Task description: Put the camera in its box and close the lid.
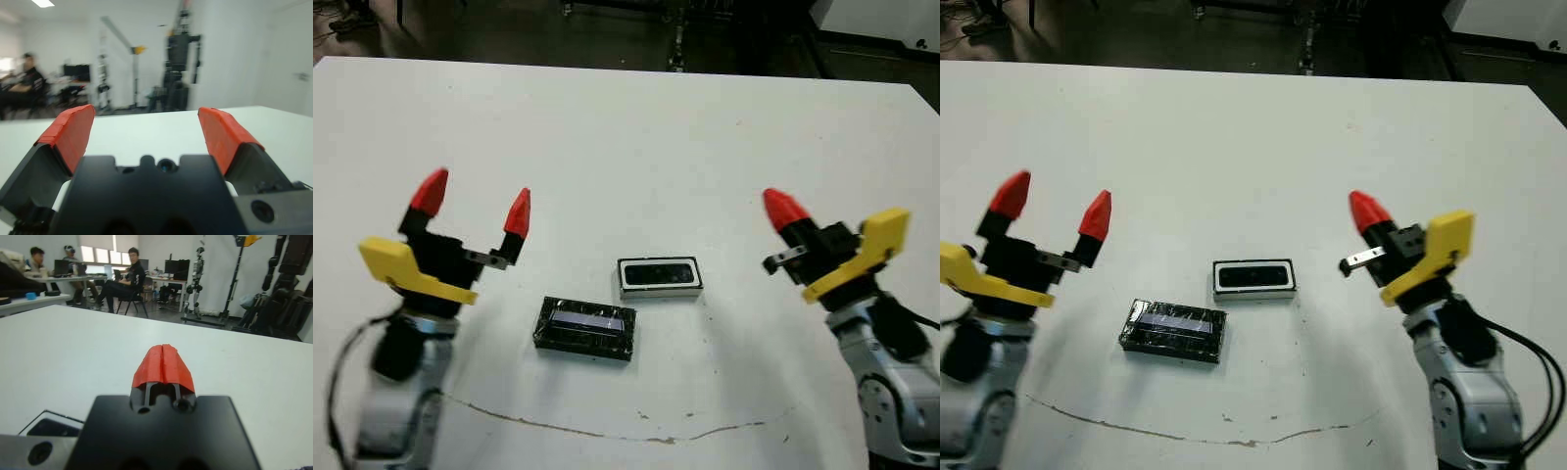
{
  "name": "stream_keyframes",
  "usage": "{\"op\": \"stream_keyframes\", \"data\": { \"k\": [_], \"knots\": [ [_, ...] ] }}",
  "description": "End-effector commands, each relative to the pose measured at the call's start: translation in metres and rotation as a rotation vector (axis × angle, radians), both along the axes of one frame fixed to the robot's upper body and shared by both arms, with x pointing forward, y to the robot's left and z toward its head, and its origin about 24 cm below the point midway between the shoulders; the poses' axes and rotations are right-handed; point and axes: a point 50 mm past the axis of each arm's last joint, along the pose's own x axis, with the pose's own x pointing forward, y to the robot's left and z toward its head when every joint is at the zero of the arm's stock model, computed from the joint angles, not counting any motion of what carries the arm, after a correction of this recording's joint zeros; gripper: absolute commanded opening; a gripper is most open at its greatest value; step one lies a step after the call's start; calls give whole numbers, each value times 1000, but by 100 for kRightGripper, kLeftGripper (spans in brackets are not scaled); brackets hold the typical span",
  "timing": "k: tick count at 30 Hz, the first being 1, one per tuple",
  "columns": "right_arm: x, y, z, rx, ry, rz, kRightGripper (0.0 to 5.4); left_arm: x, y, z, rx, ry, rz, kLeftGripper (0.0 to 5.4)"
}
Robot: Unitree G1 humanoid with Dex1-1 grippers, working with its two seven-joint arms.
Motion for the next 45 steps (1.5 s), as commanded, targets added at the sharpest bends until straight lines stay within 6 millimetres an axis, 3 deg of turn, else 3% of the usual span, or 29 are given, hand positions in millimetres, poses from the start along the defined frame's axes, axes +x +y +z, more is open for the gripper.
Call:
{"op": "stream_keyframes", "data": {
  "k": [1,7,13,22,45],
  "knots": [
    [-3,-5,-3,10,41,-32,2,7,7,23,162,42,-145,540],
    [-5,0,-7,5,64,-34,2,35,14,62,496,222,-470,540],
    [-4,3,-9,4,75,-30,2,61,8,71,698,393,-730,540],
    [-6,6,-13,11,82,-34,2,68,-5,53,694,679,-952,540],
    [-6,9,-11,12,70,15,2,52,-8,29,634,873,-1047,540]
  ]
}}
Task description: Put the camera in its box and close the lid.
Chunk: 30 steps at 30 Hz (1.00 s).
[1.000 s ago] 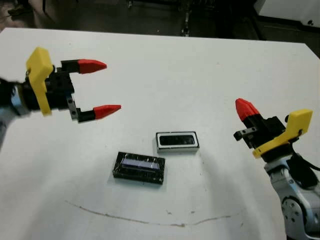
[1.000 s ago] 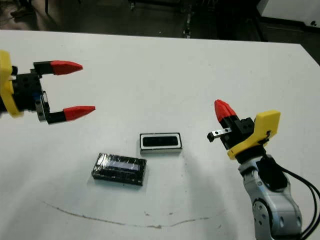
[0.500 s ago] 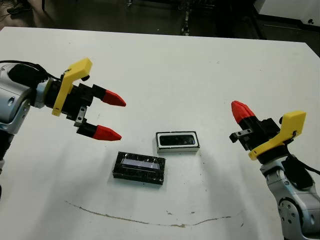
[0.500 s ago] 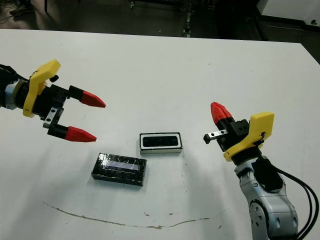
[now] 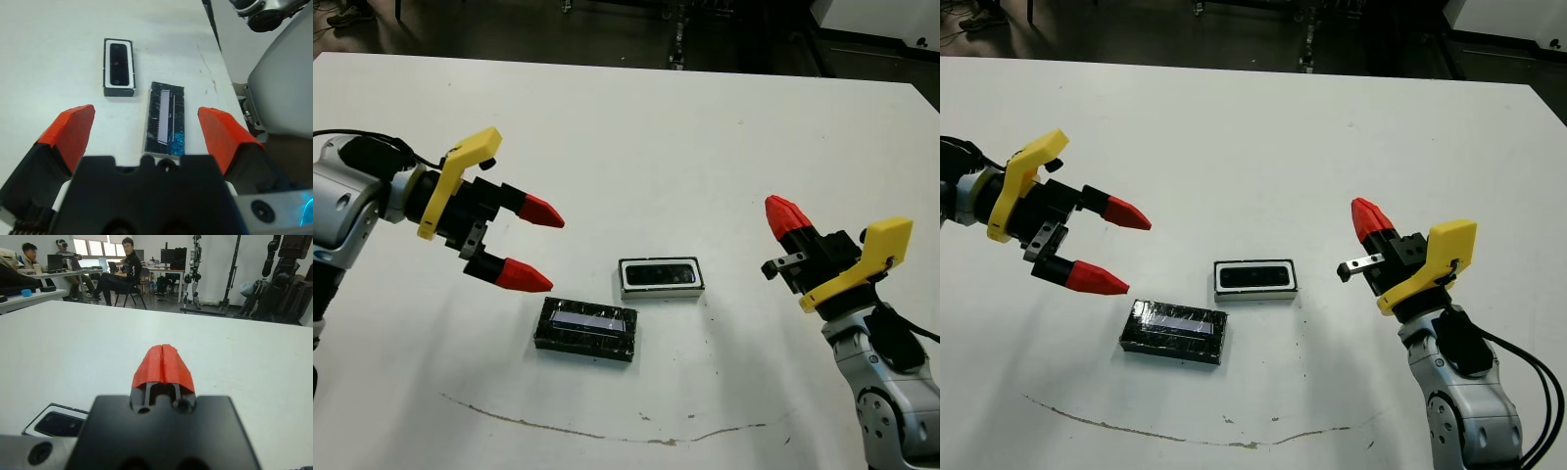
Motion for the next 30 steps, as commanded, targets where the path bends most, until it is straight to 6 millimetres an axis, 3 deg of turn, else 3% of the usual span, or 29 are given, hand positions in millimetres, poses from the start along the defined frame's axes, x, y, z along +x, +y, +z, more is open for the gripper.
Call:
{"op": "stream_keyframes", "data": {
  "k": [1,11,16,30],
  "knots": [
    [-1,-1,-2,-4,20,7,2,-3,0,-6,35,34,4,540],
    [-2,-1,-2,-16,42,16,2,-13,-3,-9,63,26,22,540],
    [-3,-1,-4,-17,45,22,2,-20,-5,-11,95,-82,5,540],
    [-3,-1,-7,-3,66,33,2,-26,-8,-22,82,-81,0,540]
  ]
}}
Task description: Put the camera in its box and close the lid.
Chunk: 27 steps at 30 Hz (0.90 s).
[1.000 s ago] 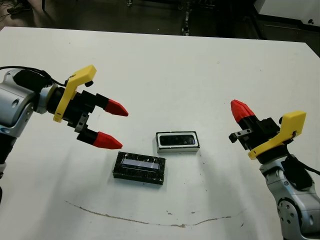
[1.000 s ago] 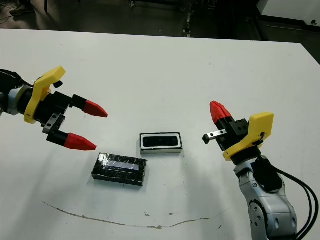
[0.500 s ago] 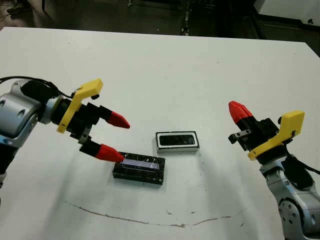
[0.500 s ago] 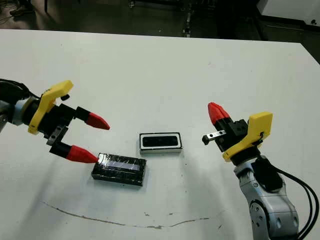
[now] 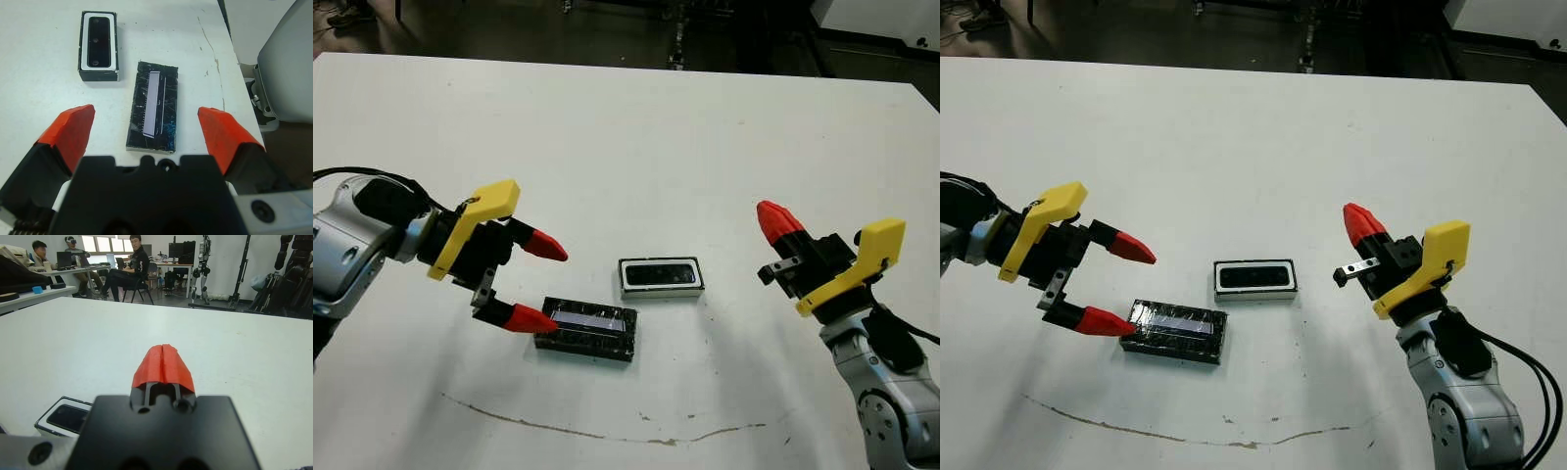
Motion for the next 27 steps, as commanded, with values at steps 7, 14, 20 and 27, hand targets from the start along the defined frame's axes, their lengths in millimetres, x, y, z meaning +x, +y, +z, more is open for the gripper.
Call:
{"op": "stream_keyframes", "data": {
  "k": [7,14,20,27],
  "knots": [
    [-3,-2,-7,-8,41,-1,2,-1,-1,-14,-21,37,1,540],
    [-4,-3,-7,3,63,4,2,-1,-3,-24,-42,85,-10,540],
    [-4,-4,-8,11,76,3,2,-2,-6,-25,-22,30,-27,540],
    [-4,-4,-8,27,84,11,2,-2,-11,-28,11,-9,-48,540]
  ]
}}
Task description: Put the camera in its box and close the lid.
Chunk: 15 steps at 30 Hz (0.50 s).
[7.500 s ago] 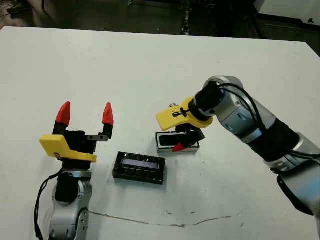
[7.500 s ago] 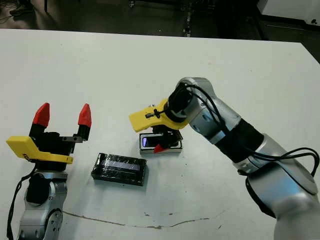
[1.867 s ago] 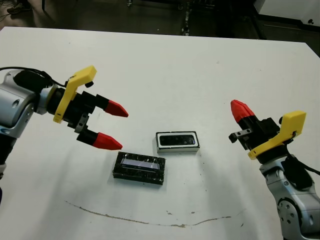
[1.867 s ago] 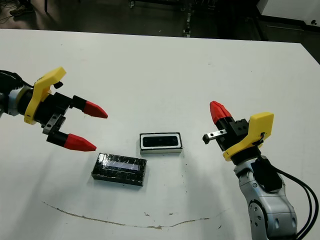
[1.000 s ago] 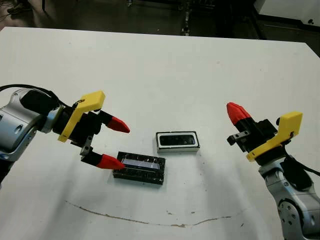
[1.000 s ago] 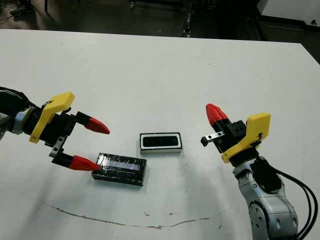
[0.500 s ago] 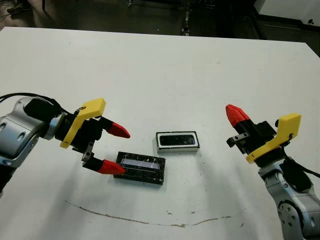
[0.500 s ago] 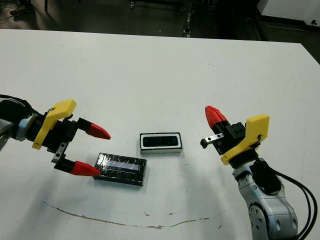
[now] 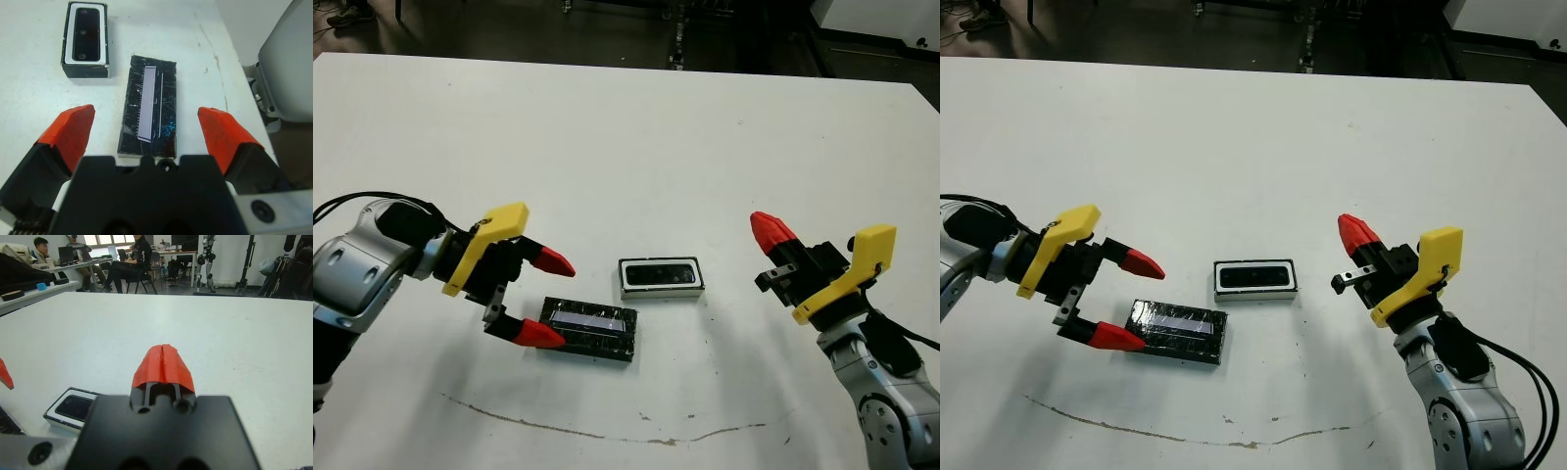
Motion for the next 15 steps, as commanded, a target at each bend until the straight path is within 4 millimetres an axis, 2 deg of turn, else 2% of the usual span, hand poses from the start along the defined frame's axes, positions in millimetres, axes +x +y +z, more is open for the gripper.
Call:
{"op": "stream_keyframes", "data": {
  "k": [1,15],
  "knots": [
    [-1,-4,-1,-5,19,-3,2,-2,-3,-5,14,-20,-20,540],
    [-1,-4,-1,0,31,1,2,-7,-7,-8,17,-82,-62,540]
  ]
}}
